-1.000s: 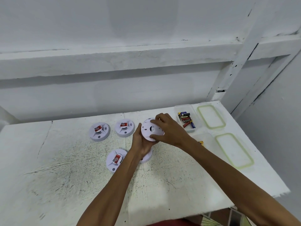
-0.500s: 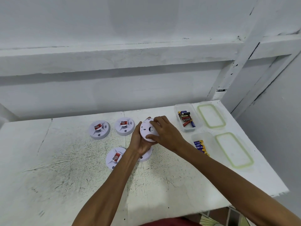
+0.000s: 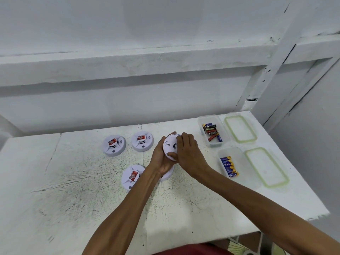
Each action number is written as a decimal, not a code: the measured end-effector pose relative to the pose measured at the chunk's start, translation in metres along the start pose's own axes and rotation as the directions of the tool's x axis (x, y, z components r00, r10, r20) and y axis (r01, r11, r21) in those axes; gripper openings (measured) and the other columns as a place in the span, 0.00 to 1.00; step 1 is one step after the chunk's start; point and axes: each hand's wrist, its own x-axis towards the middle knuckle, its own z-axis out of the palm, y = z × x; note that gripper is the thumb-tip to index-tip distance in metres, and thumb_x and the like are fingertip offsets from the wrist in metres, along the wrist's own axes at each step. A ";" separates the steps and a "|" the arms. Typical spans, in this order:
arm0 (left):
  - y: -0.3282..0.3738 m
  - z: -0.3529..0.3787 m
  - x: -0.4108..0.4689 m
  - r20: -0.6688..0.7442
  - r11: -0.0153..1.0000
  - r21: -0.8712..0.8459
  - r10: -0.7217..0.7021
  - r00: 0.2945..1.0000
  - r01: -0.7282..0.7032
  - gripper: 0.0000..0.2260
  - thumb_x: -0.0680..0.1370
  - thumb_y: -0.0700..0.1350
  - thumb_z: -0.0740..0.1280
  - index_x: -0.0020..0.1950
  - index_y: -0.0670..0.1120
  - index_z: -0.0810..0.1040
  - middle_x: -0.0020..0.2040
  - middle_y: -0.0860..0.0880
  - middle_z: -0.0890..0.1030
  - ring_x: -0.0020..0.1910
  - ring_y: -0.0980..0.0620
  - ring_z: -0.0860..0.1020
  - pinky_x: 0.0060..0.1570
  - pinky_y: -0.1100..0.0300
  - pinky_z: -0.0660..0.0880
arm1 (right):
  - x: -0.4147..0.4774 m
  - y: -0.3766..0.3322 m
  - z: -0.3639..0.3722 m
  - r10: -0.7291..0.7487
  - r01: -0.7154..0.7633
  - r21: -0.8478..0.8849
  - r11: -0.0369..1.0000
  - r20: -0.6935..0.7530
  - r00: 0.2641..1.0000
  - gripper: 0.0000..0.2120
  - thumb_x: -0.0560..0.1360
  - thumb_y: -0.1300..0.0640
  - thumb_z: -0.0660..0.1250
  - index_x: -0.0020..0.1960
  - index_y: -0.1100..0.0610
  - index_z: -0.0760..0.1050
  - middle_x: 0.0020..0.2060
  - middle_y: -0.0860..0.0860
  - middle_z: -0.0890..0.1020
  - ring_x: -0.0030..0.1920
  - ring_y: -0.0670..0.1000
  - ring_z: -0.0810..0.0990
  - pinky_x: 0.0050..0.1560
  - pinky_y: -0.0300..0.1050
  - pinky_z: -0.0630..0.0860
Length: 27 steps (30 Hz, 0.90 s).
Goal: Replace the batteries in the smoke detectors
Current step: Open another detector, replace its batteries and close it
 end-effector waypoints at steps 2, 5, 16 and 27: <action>-0.002 -0.001 0.001 -0.006 1.000 -0.015 0.010 1.000 -0.010 0.18 0.85 0.53 0.57 0.69 0.46 0.75 0.64 0.42 0.81 0.57 0.44 0.83 0.52 0.51 0.83 | 0.000 -0.004 0.000 0.012 -0.013 -0.042 0.999 -0.018 1.000 0.32 0.80 0.38 0.52 0.60 0.67 0.73 0.53 0.62 0.77 0.49 0.59 0.76 0.47 0.49 0.76; -0.001 -0.001 0.001 -0.001 0.999 -0.011 0.036 0.999 -0.036 0.19 0.85 0.53 0.57 0.71 0.45 0.72 0.64 0.42 0.81 0.58 0.45 0.83 0.55 0.52 0.82 | 0.002 -0.009 0.001 0.030 -0.034 -0.108 0.994 -0.034 0.999 0.30 0.79 0.39 0.55 0.59 0.66 0.73 0.51 0.61 0.77 0.47 0.58 0.75 0.45 0.48 0.75; 0.013 -0.014 0.002 0.012 0.998 -0.058 -0.027 1.000 0.027 0.22 0.85 0.57 0.58 0.74 0.45 0.73 0.68 0.36 0.78 0.60 0.36 0.81 0.56 0.40 0.81 | 0.011 0.007 -0.010 0.170 -0.255 0.640 0.725 0.193 0.966 0.27 0.77 0.45 0.68 0.69 0.55 0.66 0.63 0.51 0.68 0.60 0.51 0.71 0.53 0.44 0.77; 0.024 0.004 -0.004 0.065 1.000 -0.005 -0.015 0.998 0.015 0.30 0.82 0.63 0.54 0.70 0.40 0.74 0.64 0.35 0.80 0.58 0.36 0.82 0.55 0.40 0.81 | 0.016 0.016 -0.016 -0.030 0.002 0.463 0.886 0.052 0.998 0.28 0.74 0.44 0.69 0.69 0.54 0.72 0.68 0.54 0.72 0.66 0.56 0.71 0.58 0.51 0.76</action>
